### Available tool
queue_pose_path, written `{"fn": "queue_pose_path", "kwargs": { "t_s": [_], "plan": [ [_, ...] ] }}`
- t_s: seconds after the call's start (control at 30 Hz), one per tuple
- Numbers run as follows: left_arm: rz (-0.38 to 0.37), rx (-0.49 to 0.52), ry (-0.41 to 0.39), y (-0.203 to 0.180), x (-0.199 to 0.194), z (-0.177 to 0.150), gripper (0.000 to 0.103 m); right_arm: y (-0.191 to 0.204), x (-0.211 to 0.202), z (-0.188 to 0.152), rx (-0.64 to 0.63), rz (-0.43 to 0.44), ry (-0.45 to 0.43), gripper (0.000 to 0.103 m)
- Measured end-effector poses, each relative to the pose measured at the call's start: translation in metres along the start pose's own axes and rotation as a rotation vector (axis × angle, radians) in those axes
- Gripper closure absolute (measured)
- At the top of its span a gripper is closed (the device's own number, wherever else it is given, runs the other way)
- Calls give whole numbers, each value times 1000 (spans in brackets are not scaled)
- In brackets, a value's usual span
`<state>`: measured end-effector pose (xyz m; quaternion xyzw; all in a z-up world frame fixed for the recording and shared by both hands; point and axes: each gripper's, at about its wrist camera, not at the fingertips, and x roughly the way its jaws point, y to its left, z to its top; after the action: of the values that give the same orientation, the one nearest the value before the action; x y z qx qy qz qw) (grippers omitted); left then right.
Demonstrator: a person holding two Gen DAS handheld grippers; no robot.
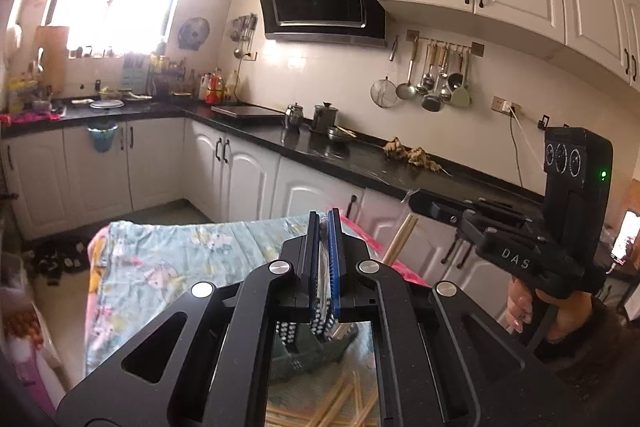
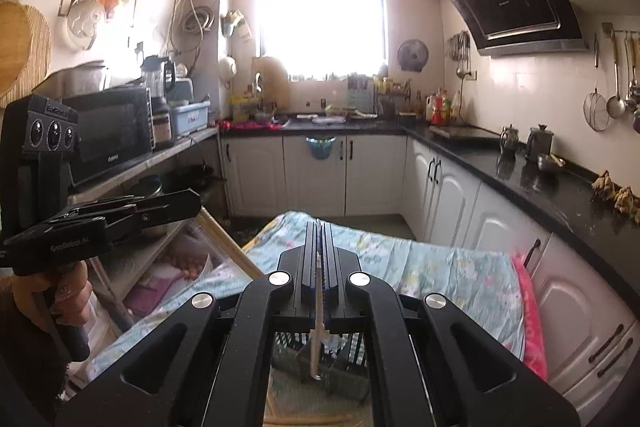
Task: Organize utensils
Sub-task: 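Lift the held chopsticks with the left tool over the green caddy while the right tool carries its chopsticks alongside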
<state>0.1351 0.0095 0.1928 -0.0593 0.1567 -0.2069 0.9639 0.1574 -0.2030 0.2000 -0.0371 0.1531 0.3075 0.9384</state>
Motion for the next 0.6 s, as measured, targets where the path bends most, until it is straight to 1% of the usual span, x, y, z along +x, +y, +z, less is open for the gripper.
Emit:
{"fn": "queue_pose_path", "kwargs": {
  "t_s": [0.13, 0.27, 0.43, 0.6],
  "plan": [
    [19, 0, 6, 6, 5, 3, 101, -9, 6, 9, 7, -18, -17, 101],
    [35, -6, 32, 12, 13, -2, 101, -17, 13, 9, 22, -30, -14, 101],
    [56, -4, 59, 18, 24, -11, 101, -24, 25, 1, 31, -32, 4, 101],
    [61, -11, 81, 21, 34, -20, 101, -25, 34, -7, 35, -31, 20, 101]
  ]
}}
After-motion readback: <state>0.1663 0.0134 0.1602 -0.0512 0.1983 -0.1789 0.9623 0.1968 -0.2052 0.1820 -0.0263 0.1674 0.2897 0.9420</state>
